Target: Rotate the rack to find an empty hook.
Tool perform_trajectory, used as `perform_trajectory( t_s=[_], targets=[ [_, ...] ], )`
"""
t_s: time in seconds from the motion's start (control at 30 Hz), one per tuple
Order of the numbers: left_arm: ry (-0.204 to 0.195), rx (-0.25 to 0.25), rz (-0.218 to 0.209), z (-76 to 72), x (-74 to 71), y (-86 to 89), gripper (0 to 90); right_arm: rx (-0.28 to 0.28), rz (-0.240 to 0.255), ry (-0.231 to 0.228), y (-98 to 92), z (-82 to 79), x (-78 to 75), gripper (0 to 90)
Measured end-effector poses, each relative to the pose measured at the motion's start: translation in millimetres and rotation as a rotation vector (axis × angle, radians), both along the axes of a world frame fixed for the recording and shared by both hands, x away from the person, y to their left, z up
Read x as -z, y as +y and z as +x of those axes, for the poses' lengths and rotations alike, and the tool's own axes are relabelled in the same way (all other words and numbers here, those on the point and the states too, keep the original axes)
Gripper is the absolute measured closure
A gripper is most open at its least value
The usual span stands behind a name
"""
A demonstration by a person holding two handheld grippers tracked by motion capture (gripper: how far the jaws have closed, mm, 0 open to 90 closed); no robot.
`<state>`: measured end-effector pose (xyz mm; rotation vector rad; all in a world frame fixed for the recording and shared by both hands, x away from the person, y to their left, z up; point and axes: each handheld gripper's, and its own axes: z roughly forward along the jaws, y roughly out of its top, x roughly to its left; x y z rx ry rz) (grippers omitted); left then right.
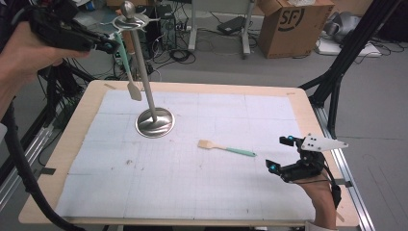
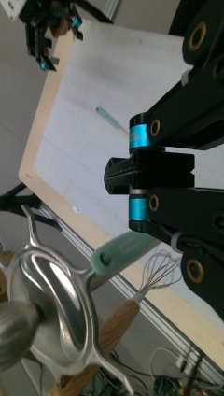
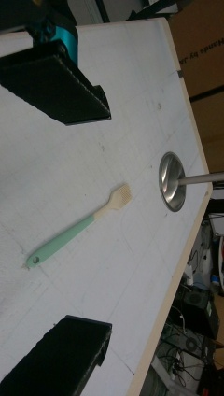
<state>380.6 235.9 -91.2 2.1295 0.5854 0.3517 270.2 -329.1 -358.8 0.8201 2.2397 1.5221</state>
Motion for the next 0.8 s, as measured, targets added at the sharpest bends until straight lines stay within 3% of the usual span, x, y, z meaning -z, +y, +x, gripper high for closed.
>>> perform_trajectory(
  t_s=[0.47, 0.7, 0.8],
  targets=[
    [-0.017, -0.070, 0.032, 24.0, 3.1, -0.7, 90.0, 0.003, 0.001, 0.008, -0.2, 0.8, 1.3, 0.3],
    [-0.015, -0.137, 0.023, 31.5, 3.8, 21.9, 90.0, 0.004, 0.002, 0.009, -0.2, 1.2, 1.7, 0.3],
    [-0.017, -0.177, 0.048, 37.6, 6.0, 29.9, 90.0, 0.004, 0.000, 0.010, 0.3, 1.9, 1.9, 0.3]
  ],
)
